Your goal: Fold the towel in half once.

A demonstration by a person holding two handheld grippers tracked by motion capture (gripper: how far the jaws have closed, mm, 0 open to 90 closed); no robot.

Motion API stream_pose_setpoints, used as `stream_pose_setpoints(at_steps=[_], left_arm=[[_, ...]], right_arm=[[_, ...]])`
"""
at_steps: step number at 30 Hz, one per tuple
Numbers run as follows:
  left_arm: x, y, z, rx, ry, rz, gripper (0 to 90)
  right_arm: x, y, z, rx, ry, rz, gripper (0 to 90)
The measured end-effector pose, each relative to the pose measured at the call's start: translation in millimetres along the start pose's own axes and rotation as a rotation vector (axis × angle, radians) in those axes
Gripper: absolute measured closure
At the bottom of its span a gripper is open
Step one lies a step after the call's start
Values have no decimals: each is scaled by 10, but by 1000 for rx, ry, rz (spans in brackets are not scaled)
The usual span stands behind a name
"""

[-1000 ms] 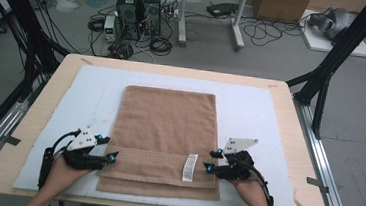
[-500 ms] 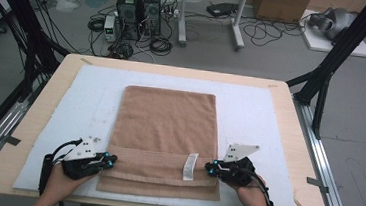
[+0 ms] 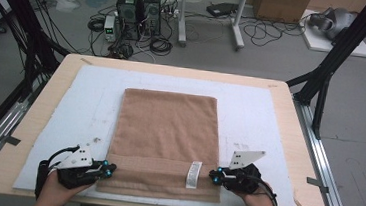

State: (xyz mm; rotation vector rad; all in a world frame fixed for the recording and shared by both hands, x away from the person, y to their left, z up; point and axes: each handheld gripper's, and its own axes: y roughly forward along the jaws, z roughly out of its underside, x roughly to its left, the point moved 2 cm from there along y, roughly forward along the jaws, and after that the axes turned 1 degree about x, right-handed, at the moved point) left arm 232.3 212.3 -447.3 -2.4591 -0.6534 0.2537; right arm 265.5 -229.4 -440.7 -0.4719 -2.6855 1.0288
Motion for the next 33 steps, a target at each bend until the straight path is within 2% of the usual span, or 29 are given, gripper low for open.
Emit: stream_pose_setpoints(at_steps=[2, 3, 4, 6, 9, 11, 13, 17, 21, 24, 29, 33], left_arm=[[-1, 15, 59, 15, 0, -10, 874], [-5, 16, 76, 17, -3, -25, 817], [-5, 6, 86, 12, -11, -31, 751], [2, -16, 85, -2, -16, -35, 727], [23, -25, 68, -16, -30, -53, 667], [44, -37, 52, -29, -31, -62, 659], [65, -44, 37, -33, -38, -78, 625], [138, -64, -15, -54, -71, -106, 545], [234, -82, -88, -72, -87, -129, 486], [311, -90, -140, -78, -107, -131, 451], [385, -103, -210, -87, -119, -147, 397], [417, -103, -271, -93, -110, -157, 372]], right_arm=[[-13, 38, 25, -1, 14, 0, 759], [-22, 44, 25, -7, 21, 17, 707], [-32, 35, 21, -14, 33, 13, 706], [-36, 6, 7, -40, 35, 15, 685], [-58, -8, -12, -53, 41, 21, 647], [-76, -3, -23, -58, 49, 26, 617], [-99, -3, -41, -73, 65, 43, 548], [-157, -6, -79, -98, 92, 70, 461], [-211, -5, -152, -113, 97, 89, 378], [-249, 2, -220, -121, 102, 106, 326], [-343, 36, -312, -137, 114, 125, 265], [-401, 61, -369, -143, 120, 141, 231]])
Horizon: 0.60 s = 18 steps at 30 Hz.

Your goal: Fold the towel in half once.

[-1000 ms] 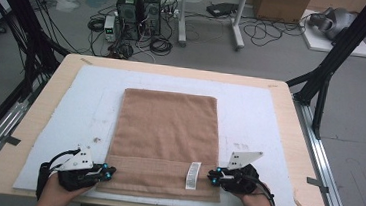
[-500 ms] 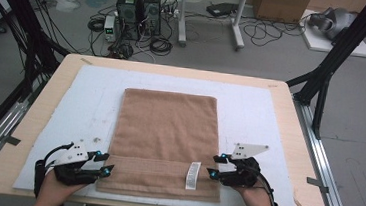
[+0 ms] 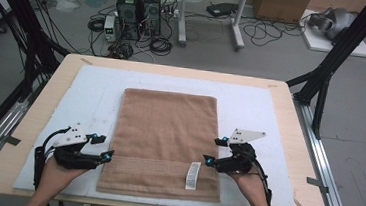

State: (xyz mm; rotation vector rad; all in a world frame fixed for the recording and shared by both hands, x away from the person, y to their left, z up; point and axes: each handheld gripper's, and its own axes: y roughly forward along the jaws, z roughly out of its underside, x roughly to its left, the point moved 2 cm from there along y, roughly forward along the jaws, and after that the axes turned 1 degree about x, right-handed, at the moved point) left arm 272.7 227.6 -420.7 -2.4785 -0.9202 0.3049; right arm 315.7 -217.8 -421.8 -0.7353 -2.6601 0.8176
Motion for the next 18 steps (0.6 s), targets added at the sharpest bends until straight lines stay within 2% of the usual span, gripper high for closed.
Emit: stream_pose_setpoints(at_steps=[6, 15, 18], left_arm=[[43, 8, -72, -1, 0, -6, 337], [60, 8, -133, 1, 14, -15, 322], [86, 10, -134, -2, 3, -15, 319]], right_arm=[[-62, 14, -62, -11, 0, 22, 213], [-47, -51, -144, -22, -18, 29, 211], [-49, -56, -161, -19, -24, 27, 211]])
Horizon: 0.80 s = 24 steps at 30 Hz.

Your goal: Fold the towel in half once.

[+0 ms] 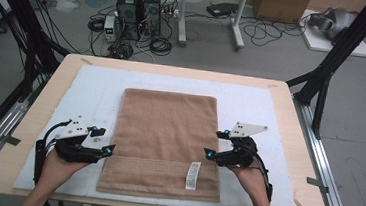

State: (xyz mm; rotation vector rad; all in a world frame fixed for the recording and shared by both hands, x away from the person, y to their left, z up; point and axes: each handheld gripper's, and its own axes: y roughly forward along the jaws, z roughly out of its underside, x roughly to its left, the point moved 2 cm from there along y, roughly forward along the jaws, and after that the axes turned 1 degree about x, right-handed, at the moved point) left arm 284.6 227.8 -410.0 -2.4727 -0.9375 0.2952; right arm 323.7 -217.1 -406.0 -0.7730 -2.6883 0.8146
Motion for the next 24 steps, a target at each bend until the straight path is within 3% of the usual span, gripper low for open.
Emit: stream_pose_setpoints(at_steps=[24], left_arm=[[129, -13, -92, -3, -6, -27, 301]], right_arm=[[-29, -59, -110, -9, -15, 0, 193]])
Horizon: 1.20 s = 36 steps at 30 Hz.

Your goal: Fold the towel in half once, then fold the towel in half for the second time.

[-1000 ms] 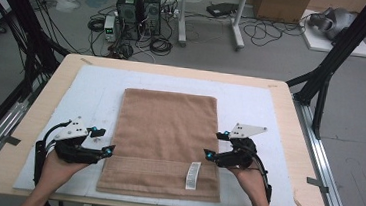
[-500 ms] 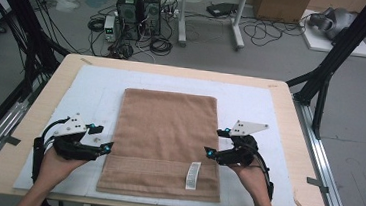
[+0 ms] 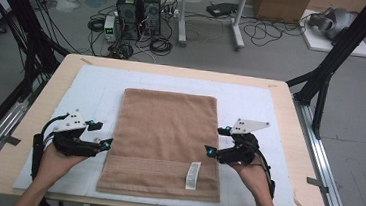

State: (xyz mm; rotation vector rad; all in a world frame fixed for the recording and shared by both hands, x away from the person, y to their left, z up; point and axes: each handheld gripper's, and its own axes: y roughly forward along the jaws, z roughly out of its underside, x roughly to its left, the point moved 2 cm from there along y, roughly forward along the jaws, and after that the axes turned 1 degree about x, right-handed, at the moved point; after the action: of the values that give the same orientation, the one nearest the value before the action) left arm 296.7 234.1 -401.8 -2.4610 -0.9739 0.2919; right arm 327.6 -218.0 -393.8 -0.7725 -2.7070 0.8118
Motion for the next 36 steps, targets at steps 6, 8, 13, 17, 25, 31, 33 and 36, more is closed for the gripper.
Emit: stream_pose_setpoints(at_steps=[6, 8, 13, 17, 25, 31, 33, 36], left_arm=[[35, 36, -33, 10, -7, 8, 300], [48, 39, -55, 10, -10, 6, 300], [87, 36, -157, 6, 3, 0, 300], [151, 59, -258, 8, 22, -23, 301], [448, 309, -546, 2, 5, -85, 346], [735, 626, -526, -9, -126, -113, 337], [794, 725, -480, -3, -169, -108, 330], [817, 851, -417, 50, -136, -143, 334]], right_arm=[[-16, 5, -21, 7, 0, 4, 194], [-23, 15, -31, 7, -1, 5, 193], [-66, 42, -58, 24, -3, 14, 193], [-143, 47, -109, 28, 3, 32, 194], [-524, 148, -385, 37, 33, 138, 215], [-809, 446, -415, 69, 66, 200, 216], [-900, 532, -339, 96, 96, 217, 222], [-1008, 629, -233, 134, 118, 228, 246]])
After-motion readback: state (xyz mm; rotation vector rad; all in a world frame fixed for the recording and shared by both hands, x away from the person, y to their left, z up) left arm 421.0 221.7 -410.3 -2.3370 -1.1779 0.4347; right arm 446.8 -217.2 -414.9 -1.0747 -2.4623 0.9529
